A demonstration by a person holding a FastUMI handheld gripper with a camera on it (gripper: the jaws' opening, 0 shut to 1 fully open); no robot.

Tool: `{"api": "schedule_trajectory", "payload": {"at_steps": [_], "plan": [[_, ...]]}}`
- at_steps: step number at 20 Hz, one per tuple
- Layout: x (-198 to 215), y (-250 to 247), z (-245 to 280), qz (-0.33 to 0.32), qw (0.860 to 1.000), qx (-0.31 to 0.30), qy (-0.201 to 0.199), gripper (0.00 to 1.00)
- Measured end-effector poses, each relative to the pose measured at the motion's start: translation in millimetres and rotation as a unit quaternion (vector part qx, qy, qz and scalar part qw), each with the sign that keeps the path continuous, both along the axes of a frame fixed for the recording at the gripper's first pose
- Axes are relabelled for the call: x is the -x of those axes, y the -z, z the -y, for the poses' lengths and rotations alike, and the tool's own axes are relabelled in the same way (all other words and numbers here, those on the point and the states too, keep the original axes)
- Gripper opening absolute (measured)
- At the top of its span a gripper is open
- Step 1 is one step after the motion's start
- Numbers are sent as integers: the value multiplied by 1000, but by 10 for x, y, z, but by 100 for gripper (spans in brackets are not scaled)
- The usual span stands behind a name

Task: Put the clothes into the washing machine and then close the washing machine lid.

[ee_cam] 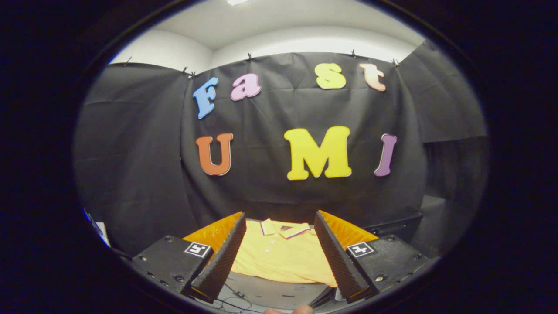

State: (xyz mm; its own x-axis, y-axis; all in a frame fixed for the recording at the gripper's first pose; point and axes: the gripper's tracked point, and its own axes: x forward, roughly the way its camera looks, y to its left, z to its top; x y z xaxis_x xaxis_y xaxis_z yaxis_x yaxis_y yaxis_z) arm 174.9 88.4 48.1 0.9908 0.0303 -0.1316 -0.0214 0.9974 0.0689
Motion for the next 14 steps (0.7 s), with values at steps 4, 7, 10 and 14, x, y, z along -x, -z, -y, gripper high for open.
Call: {"api": "schedule_trajectory", "payload": {"at_steps": [4, 7, 10, 14], "plan": [[-658, 106, -219, -46, 997, -15, -53, 99], [-1044, 300, -291, -108, 992, -10, -67, 99], [-1349, 549, -317, -190, 979, -16, -68, 99], [-1593, 948, -351, -308, 949, -20, -61, 99]]}}
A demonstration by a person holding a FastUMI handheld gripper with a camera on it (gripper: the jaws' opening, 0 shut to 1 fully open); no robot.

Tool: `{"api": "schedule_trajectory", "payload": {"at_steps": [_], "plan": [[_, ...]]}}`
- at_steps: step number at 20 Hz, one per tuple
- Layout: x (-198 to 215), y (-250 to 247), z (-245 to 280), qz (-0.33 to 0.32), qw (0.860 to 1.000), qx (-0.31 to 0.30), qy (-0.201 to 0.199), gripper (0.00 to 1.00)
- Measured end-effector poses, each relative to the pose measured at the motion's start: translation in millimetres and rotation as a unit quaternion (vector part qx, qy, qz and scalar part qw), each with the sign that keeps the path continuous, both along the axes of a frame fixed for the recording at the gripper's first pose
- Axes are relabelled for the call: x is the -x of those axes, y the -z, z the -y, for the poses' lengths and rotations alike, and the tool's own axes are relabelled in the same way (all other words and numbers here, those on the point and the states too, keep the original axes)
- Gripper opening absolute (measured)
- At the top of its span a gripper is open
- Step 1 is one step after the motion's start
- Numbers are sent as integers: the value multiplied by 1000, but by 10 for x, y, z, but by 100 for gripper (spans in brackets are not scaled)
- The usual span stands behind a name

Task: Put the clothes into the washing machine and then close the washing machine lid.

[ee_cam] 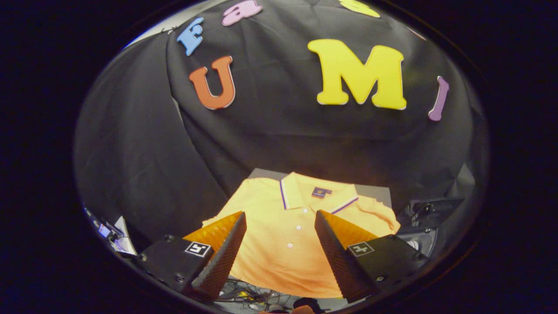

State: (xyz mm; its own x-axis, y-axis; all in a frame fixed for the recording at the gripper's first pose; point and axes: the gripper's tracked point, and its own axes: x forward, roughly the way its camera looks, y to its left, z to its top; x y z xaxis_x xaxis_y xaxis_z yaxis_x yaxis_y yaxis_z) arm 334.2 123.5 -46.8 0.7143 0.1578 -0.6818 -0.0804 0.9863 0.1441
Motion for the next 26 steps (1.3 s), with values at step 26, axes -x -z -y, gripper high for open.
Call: {"api": "schedule_trajectory", "payload": {"at_steps": [26], "plan": [[-185, 946, 22, -291, 952, 76, 63, 97]]}}
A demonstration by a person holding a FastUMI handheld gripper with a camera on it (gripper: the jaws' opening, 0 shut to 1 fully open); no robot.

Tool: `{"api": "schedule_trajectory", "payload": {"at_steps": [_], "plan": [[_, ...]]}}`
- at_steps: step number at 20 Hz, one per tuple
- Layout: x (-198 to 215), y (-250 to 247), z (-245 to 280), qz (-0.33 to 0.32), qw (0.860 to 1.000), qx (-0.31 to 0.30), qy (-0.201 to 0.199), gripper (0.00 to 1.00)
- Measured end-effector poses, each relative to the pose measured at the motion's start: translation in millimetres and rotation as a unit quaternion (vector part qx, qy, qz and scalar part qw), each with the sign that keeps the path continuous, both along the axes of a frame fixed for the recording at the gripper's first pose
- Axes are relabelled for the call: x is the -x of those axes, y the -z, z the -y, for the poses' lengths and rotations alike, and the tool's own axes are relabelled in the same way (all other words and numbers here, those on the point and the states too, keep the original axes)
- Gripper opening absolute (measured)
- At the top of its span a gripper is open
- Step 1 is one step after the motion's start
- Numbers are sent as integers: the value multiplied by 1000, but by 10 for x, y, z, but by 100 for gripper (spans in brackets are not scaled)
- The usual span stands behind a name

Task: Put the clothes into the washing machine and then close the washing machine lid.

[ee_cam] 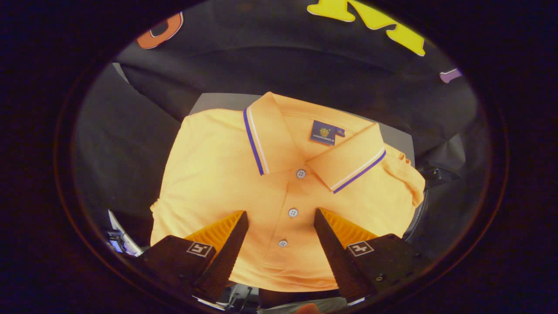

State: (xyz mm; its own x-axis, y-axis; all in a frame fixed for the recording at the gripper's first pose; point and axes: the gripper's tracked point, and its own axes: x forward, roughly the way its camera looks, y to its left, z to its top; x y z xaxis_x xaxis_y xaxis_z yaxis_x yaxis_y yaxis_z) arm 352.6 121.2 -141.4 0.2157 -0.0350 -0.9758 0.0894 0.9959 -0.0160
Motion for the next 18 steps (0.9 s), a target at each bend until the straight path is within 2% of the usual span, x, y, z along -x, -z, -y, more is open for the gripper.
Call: {"api": "schedule_trajectory", "payload": {"at_steps": [1, 3, 4, 7, 9, 10, 12, 13, 15, 16, 18], "plan": [[3, -6, 18, -1, 1000, -4, 0, 97], [-11, 12, 45, 13, 999, -10, 28, 94], [-8, 13, 61, 11, 1000, -6, 19, 88], [4, 2, 45, 0, 1000, 0, 11, 85], [12, -5, 48, -4, 1000, 0, 7, 80], [-15, -12, 61, -4, 1000, -2, 14, 62], [-5, -4, 92, -1, 1000, -5, 15, 39], [-5, -15, 110, 1, 1000, -9, 13, 37], [-7, -7, 142, 7, 1000, -21, 15, 26], [-18, -18, 151, 8, 999, -30, 14, 17], [1, -7, 174, 8, 999, -40, -7, 8]]}}
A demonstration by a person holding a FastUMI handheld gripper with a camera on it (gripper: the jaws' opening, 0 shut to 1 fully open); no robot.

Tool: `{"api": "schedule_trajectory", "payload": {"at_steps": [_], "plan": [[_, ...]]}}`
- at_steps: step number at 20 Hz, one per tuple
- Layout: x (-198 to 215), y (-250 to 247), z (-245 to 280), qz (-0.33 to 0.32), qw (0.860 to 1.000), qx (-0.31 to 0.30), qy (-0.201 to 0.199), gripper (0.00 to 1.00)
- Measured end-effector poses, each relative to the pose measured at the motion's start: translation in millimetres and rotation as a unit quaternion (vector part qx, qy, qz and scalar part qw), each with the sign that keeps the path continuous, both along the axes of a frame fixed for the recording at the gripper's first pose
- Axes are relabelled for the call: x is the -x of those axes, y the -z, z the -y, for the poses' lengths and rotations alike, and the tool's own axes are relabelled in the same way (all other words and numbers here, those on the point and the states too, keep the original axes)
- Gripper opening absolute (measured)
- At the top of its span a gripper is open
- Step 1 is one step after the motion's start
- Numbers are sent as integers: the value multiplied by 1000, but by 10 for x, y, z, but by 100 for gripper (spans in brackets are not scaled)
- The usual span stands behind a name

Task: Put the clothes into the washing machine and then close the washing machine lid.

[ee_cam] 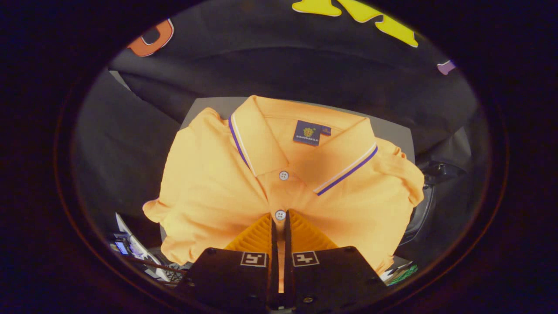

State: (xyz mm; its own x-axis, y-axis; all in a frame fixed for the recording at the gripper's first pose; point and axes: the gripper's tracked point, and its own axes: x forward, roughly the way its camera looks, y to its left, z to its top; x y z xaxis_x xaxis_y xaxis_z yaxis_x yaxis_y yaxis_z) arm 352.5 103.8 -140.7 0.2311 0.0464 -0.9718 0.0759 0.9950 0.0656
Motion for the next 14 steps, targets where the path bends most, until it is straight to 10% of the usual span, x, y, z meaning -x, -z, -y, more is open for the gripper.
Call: {"api": "schedule_trajectory", "payload": {"at_steps": [14], "plan": [[189, -488, 264, 54, 996, -63, 27, 6]]}}
